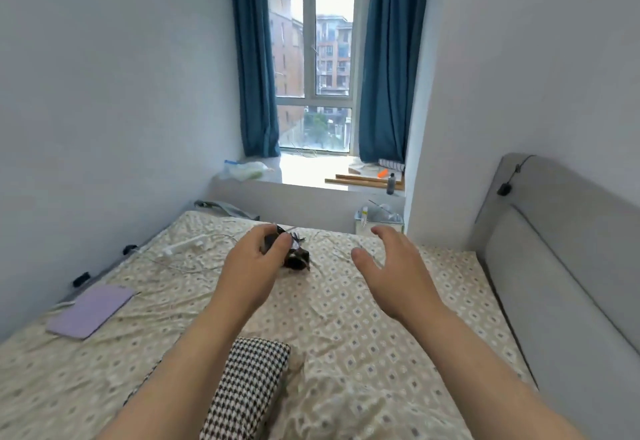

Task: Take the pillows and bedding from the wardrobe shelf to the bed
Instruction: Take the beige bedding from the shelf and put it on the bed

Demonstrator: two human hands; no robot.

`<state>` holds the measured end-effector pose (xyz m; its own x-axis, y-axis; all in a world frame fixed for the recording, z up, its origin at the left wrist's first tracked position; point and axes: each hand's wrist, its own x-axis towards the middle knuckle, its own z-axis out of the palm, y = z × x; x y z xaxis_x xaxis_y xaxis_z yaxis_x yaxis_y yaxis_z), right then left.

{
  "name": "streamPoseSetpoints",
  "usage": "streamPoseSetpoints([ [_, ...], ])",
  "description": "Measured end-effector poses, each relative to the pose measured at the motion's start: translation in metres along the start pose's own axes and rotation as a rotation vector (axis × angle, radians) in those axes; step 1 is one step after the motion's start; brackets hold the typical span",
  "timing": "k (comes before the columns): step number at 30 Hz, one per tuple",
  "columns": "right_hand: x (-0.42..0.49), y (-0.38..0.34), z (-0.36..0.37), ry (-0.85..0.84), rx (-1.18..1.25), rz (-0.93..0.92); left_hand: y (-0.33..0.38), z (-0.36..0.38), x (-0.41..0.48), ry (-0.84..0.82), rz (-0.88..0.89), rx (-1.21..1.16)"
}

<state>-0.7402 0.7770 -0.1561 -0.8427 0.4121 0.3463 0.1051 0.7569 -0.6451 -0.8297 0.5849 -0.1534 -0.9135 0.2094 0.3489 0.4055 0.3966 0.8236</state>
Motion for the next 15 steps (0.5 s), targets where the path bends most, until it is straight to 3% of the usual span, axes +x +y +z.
streamPoseSetpoints([
  [7,0.0,-0.102,-0.019,-0.058,0.18,-0.3,0.052,-0.12,-0.049,0.271,0.007,0.015],
  [15,-0.045,-0.18,-0.005,-0.237,0.39,-0.555,0.071,-0.211,-0.16,0.615,-0.133,0.18],
])
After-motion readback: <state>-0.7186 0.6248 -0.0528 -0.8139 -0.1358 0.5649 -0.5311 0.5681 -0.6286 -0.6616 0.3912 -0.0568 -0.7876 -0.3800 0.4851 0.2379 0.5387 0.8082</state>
